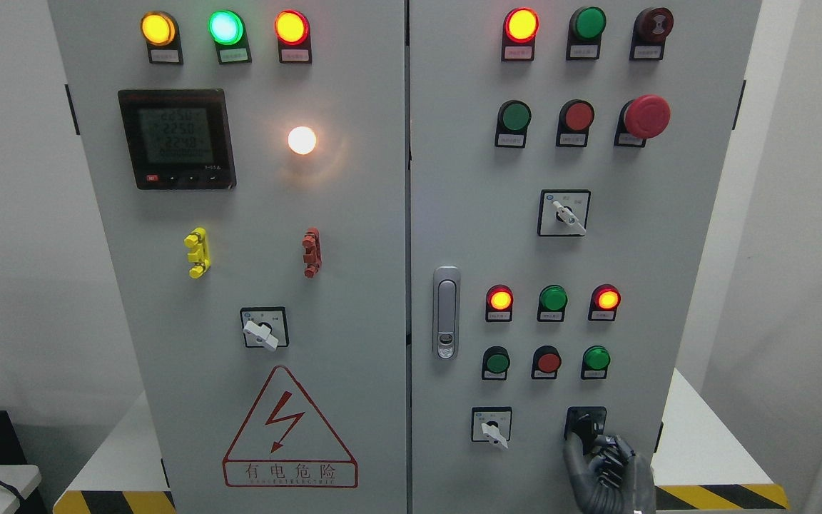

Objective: Trip black knob to open circuit
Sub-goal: 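Twist the black knob with the right hand to the off position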

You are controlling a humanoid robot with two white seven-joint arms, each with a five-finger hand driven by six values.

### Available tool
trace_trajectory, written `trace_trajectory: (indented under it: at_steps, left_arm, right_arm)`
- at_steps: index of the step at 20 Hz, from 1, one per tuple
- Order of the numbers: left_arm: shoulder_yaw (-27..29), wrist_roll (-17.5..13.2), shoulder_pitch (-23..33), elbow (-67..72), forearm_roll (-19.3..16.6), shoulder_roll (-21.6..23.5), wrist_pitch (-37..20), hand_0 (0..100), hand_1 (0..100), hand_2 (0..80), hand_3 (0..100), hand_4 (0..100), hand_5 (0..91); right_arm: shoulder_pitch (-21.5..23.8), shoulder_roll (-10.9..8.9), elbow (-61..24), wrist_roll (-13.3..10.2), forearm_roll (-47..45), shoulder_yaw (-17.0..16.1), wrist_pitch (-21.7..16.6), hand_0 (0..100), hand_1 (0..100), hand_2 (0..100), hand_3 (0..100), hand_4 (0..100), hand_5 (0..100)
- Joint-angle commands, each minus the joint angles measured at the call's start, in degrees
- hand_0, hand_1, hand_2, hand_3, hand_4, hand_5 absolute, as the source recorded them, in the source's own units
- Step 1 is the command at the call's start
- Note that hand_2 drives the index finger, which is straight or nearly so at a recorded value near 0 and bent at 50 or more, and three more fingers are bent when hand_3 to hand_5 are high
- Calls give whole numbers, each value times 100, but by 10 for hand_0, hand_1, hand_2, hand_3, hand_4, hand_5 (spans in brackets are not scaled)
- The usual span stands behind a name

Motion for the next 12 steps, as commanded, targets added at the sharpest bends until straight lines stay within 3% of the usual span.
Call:
trace_trajectory:
  at_steps: [1, 12]
  left_arm:
    - [0, 2, -44, 0, -193, 0, 2, 120, 389, 0, 0, 0, 0]
    - [0, 2, -44, 0, -193, -8, 2, 120, 389, 0, 0, 0, 0]
  right_arm:
    - [-12, 0, -13, -1, -111, 4, -11, 558, 723, 632, 967, 974, 974]
    - [-47, 0, -13, 8, -146, 13, -11, 560, 723, 634, 971, 976, 974]
